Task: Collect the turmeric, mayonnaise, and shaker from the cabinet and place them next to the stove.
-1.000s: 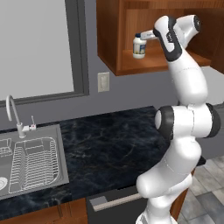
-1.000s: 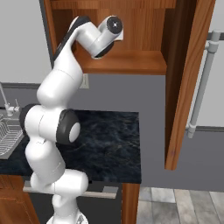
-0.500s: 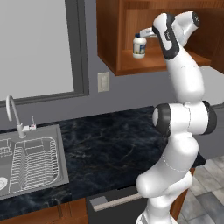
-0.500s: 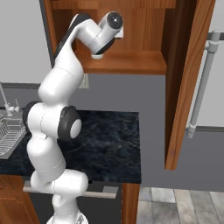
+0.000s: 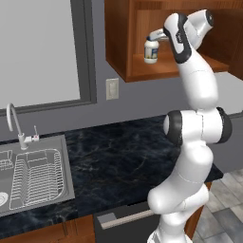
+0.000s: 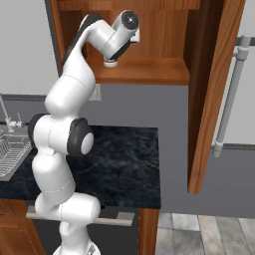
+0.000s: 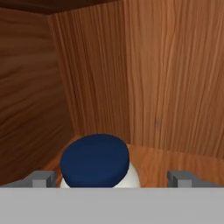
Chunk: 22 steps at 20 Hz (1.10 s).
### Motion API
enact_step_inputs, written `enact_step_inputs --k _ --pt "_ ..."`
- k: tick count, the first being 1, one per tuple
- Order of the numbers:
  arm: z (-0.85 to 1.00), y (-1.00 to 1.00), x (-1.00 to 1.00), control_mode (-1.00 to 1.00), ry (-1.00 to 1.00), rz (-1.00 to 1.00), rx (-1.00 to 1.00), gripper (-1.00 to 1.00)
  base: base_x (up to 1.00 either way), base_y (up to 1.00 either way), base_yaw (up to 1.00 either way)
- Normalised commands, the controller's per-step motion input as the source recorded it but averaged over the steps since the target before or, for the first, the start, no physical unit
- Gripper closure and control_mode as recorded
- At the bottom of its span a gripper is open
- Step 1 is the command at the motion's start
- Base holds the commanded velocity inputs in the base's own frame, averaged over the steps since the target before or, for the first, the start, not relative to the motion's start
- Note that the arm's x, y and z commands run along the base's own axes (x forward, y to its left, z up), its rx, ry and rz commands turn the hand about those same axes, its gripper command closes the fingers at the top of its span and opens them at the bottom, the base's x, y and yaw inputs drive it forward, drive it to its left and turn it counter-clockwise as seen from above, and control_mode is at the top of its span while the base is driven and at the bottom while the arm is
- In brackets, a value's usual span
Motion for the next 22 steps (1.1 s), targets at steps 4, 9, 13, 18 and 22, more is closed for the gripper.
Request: enact_step_inputs --k 4,9,13,18,22 --pt "0.00 0.10 0.00 -1.00 0.02 0.00 -0.03 -1.00 0.00 0.00 0.00" --pt "0.00 0.08 0.00 -1.00 0.01 0.00 -0.03 -1.00 0.00 0.00 0.00" --pt "0.00 0.10 0.00 -1.00 0.01 0.00 -0.04 -1.00 0.00 0.00 0.00" --pt "0.00 0.08 0.01 -1.00 0.01 0.00 -0.04 -1.00 0.00 0.00 0.00" --pt "0.00 0.07 0.03 -1.00 0.01 0.00 -0.03 -1.00 0.00 0.00 0.00"
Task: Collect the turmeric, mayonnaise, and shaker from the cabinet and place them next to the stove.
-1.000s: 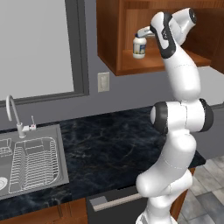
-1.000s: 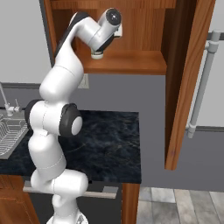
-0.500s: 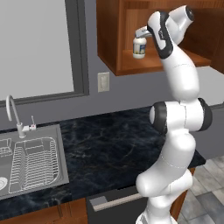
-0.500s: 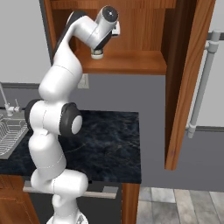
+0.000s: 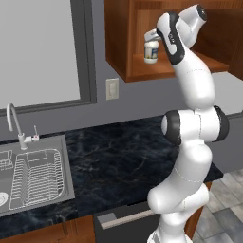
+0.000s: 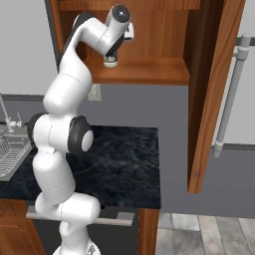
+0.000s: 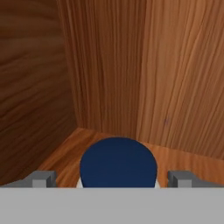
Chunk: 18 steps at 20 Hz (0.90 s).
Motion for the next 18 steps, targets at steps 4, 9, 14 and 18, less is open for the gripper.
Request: enact_step_inputs --k 4,9,14,18 --pt "0.00 0.00 0.02 -1.00 0.01 0.01 -0.01 -1.00 0.00 0.00 0.00" --pt "0.00 0.00 0.00 -1.00 0.00 0.01 0.00 -1.00 0.00 0.00 0.00" --pt "0.00 0.00 0.00 -1.00 0.00 0.02 0.00 -1.00 0.00 0.00 0.00" --pt "0.00 0.00 0.00 -1.00 0.00 0.02 0.00 -1.00 0.00 0.00 0.00"
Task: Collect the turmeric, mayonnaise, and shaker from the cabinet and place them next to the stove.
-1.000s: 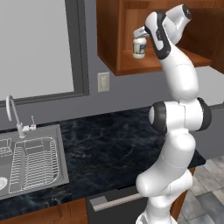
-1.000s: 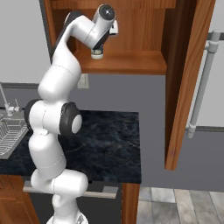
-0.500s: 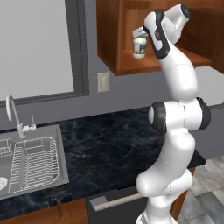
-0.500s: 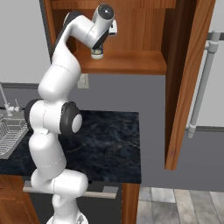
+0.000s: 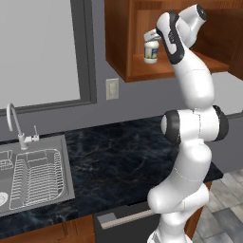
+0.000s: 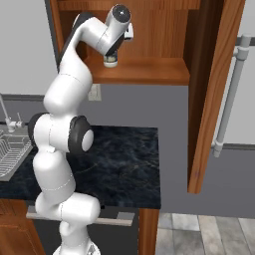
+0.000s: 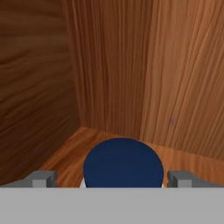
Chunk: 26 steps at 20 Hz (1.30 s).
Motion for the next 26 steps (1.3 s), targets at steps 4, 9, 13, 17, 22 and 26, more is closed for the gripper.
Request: enact_step_inputs --k 4,9,13,17,22,26 --pt "0.00 -0.06 0.00 -1.00 0.00 0.02 0.00 -1.00 0.00 0.00 0.00" --pt "0.00 -0.12 0.00 -1.00 0.00 0.02 0.00 -1.00 0.00 0.00 0.00" --pt "0.00 -0.08 0.00 -1.00 0.00 0.01 0.00 -1.00 0.00 0.00 0.00" --pt "0.00 -0.01 0.01 -1.00 0.00 0.00 0.00 -1.00 0.00 0.00 0.00" --pt "0.00 0.04 0.06 -1.00 0.01 0.00 0.00 -1.00 0.00 0.00 0.00" --pt "0.00 0.00 0.10 -1.00 0.01 0.00 0.00 -1.00 0.00 0.00 0.00"
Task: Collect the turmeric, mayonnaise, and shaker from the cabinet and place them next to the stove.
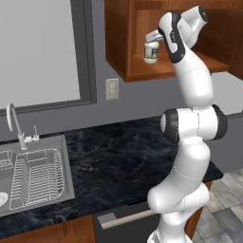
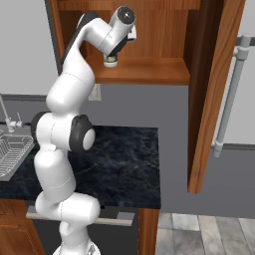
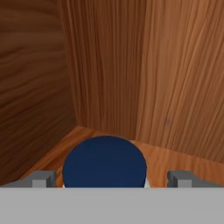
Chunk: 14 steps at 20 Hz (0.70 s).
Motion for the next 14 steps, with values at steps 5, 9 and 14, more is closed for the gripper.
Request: enact_step_inputs --k 5,9,14 --pt "0.00 0.00 0.07 -1.00 0.01 0.01 0.00 -1.00 0.00 0.00 0.00" --pt "0.00 0.00 0.03 -1.00 0.00 0.01 0.00 1.00 0.00 0.00 0.00" --pt "-0.03 0.06 0.00 -1.00 0.01 0.01 -0.03 1.00 0.00 0.00 0.00"
